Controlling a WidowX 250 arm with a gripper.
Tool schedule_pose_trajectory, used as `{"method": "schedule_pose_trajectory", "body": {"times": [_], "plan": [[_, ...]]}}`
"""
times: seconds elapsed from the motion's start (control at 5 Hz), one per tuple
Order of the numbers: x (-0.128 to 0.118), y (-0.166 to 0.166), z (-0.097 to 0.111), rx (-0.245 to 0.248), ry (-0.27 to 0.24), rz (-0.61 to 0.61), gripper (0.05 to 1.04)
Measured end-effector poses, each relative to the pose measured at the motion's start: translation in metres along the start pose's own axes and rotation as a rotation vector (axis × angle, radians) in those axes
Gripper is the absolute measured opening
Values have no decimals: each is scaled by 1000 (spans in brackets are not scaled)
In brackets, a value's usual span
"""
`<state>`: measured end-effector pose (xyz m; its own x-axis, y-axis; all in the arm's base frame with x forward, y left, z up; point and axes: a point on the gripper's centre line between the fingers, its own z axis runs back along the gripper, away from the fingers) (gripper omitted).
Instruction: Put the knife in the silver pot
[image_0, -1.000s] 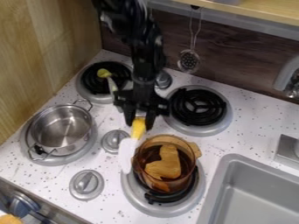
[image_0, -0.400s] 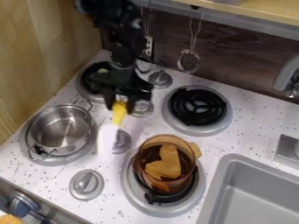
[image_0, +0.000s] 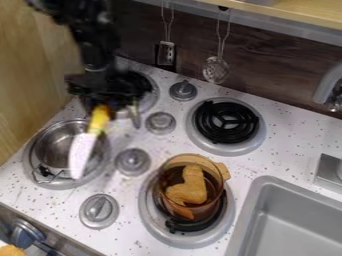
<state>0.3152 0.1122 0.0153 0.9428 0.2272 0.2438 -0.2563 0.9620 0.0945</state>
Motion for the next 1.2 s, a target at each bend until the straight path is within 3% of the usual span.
{"method": "schedule_pose_trajectory", "body": {"times": [0.2, 0.4, 0.6, 0.8, 1.0, 1.2], "plan": [[4, 24, -1, -21, -14, 3, 497], [4, 34, 2, -11, 6, 6, 497], [0, 34, -3, -48, -21, 57, 497], [0, 32, -6, -92, -59, 56, 566], [-3, 33, -8, -89, -86, 50, 865], [-3, 35, 4, -46, -58, 63, 1000]]}}
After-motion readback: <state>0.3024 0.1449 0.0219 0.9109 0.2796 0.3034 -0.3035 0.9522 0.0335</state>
